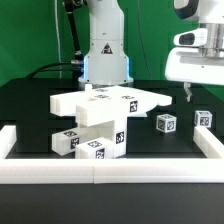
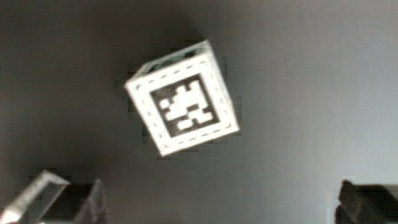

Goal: Assemble chair

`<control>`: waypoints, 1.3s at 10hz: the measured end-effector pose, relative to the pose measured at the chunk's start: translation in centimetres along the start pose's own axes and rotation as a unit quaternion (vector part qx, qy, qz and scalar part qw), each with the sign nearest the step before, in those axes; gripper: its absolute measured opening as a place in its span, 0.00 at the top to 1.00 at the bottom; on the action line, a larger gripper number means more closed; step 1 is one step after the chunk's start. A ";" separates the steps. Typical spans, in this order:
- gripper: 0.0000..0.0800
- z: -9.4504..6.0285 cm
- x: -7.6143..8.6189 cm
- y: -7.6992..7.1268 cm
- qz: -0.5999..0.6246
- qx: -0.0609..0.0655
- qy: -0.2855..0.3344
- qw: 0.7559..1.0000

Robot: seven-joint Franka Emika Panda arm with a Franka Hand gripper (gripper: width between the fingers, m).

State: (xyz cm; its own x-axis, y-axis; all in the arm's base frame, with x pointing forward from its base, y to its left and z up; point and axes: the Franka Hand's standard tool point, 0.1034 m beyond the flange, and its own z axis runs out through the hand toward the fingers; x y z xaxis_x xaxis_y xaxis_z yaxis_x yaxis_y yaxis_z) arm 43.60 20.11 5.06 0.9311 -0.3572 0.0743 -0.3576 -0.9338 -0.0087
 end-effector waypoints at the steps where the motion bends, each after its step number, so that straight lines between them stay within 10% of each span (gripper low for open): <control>1: 0.19 0.1 0.0 0.0 -0.007 -0.001 0.000 1.000; 13: 0.19 1.7 -0.6 0.8 -0.203 -0.017 0.000 0.979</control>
Offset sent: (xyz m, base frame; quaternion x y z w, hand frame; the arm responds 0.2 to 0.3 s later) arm 0.0000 0.0000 0.0000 0.0000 0.0000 -0.0650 0.9979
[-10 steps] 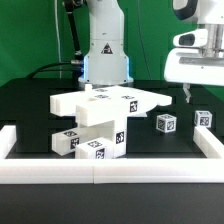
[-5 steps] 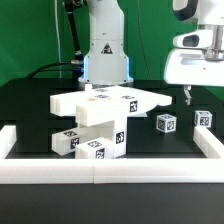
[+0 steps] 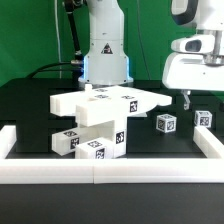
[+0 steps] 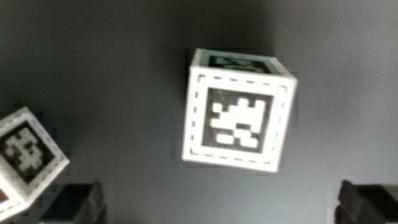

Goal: Assemble chair

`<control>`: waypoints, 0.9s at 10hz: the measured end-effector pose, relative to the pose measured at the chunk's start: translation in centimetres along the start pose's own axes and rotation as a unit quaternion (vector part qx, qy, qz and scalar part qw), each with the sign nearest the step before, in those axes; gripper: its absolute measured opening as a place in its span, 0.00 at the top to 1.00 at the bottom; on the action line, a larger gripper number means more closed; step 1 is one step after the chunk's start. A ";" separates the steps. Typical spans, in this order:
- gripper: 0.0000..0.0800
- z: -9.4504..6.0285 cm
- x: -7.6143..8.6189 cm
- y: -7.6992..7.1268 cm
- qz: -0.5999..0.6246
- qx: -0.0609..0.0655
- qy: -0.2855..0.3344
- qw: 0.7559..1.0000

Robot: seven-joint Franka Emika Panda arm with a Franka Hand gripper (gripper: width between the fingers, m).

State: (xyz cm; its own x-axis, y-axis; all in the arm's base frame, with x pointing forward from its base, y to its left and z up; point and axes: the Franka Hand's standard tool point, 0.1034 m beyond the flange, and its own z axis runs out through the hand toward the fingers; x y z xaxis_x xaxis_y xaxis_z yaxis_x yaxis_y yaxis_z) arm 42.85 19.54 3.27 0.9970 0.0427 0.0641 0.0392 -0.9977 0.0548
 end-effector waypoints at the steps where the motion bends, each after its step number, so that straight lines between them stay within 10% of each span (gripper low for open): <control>1: 0.19 0.4 -0.1 0.1 -0.001 -0.002 0.002 1.000; 8: 0.21 1.7 -1.3 -0.4 0.008 -0.009 -0.009 1.000; 9: 0.44 1.7 -1.5 -0.6 0.008 -0.009 -0.010 1.000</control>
Offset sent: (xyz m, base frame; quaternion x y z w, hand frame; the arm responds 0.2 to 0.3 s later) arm -0.0061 0.0030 -0.0108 0.0000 0.0043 0.0105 0.9999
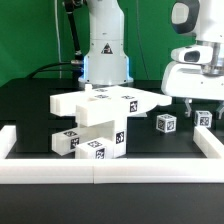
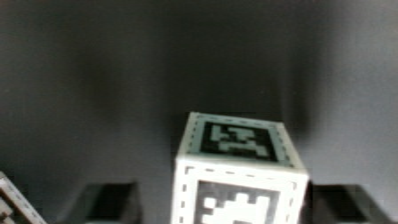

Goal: Assemble chair

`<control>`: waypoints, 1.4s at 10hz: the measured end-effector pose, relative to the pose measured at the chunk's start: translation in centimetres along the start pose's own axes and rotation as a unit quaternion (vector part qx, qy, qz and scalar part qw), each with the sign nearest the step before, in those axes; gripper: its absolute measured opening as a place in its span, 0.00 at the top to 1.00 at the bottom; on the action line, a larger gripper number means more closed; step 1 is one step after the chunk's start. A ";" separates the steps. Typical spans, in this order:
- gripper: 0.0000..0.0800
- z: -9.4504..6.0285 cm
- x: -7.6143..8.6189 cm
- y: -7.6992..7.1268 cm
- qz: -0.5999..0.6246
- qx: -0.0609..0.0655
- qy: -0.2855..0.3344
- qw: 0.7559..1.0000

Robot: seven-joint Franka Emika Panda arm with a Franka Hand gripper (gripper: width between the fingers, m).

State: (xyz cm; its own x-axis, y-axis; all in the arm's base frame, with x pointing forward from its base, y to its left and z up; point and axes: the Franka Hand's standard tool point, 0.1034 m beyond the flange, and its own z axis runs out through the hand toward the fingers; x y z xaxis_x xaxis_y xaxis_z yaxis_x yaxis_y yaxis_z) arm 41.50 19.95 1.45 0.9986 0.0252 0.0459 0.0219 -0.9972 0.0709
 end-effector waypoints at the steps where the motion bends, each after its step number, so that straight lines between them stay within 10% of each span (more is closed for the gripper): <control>1: 0.61 0.0 -0.1 -0.2 -0.002 0.000 -0.001 1.000; 8: 0.64 -0.5 0.7 0.5 0.005 0.003 0.004 1.000; 14: 0.64 -7.5 4.9 3.7 0.021 0.021 -0.012 0.999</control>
Offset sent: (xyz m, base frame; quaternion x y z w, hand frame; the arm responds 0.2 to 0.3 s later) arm 0.0012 0.0060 -0.0076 0.0187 0.0036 0.0086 0.9998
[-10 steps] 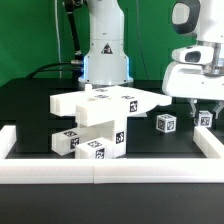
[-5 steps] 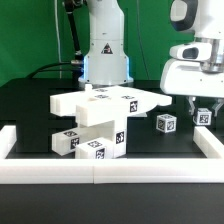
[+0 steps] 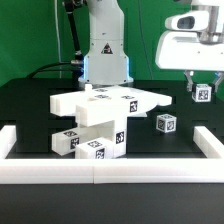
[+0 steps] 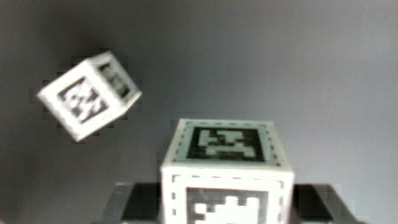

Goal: Assemble chair

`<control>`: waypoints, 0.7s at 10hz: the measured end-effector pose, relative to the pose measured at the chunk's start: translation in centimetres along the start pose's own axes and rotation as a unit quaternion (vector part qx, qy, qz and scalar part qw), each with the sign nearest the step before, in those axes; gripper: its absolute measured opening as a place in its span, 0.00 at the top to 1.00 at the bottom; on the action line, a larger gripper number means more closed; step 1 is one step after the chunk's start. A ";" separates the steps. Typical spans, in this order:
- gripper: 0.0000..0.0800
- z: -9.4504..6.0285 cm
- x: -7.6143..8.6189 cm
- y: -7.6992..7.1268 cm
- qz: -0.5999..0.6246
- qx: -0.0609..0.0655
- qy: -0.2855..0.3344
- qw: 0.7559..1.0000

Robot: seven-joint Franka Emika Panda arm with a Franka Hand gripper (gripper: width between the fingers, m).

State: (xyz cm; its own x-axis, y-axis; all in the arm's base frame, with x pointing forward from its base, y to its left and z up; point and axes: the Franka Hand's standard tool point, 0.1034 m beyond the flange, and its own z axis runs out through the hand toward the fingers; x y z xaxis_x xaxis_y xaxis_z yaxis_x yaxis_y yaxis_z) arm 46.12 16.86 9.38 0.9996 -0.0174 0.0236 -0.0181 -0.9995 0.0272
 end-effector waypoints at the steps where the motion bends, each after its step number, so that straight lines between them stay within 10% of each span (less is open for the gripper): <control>1: 0.64 -1.0 1.3 1.0 -0.011 0.002 0.000 1.000; 3: 0.64 -3.2 5.0 4.3 -0.020 0.004 0.012 1.000; 7: 0.64 -3.3 5.4 5.1 -0.022 0.003 0.015 1.000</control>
Offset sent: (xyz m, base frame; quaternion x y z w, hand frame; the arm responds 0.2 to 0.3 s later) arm 0.0346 -0.0318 0.0209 0.0087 -0.0064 -0.0247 0.9996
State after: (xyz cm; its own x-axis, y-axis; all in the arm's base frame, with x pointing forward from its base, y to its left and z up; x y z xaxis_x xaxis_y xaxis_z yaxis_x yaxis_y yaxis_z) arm 51.38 11.81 12.92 0.9983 0.0265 0.0517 0.0254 -0.9994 0.0227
